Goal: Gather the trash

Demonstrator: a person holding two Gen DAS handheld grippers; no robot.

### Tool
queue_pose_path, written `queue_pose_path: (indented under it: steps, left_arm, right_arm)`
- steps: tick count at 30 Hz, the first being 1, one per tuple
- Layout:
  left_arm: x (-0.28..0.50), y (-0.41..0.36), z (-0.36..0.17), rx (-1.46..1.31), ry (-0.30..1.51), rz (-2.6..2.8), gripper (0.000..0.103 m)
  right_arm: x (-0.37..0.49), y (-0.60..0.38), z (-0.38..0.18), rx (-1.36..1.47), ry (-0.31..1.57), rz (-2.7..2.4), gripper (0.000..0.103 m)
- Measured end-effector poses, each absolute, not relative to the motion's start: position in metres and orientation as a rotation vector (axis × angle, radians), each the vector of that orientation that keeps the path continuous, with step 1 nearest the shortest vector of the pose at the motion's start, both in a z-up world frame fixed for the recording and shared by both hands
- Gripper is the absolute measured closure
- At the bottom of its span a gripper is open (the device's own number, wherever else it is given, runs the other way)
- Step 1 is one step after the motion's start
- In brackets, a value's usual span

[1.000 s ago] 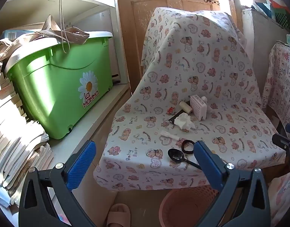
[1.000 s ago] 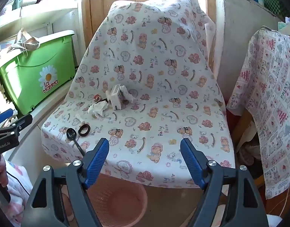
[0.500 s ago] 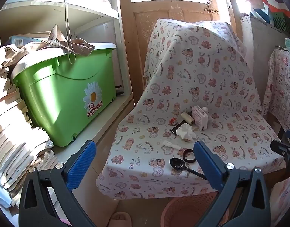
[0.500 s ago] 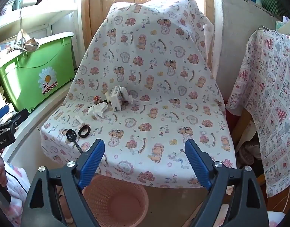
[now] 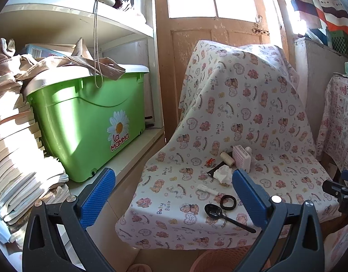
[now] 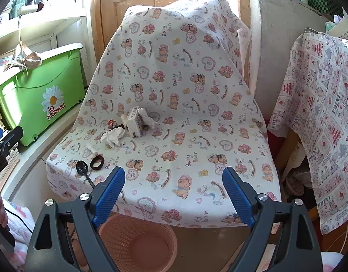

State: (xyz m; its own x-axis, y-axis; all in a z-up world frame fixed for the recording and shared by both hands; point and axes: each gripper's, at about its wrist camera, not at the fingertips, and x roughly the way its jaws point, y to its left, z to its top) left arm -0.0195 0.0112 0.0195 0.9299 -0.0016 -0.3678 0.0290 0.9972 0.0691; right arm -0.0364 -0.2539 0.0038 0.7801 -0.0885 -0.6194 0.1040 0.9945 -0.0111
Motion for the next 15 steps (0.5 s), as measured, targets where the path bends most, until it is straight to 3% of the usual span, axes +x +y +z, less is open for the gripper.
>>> queue_pose_path:
  steps: [15]
  left_arm:
    - [-0.0193, 0.0185, 0.0187, 0.007, 0.390, -0.007, 0.001]
  right_arm:
    - [-0.0393, -0.2485, 0.0057, 0.000, 0.642, -0.110, 0.014]
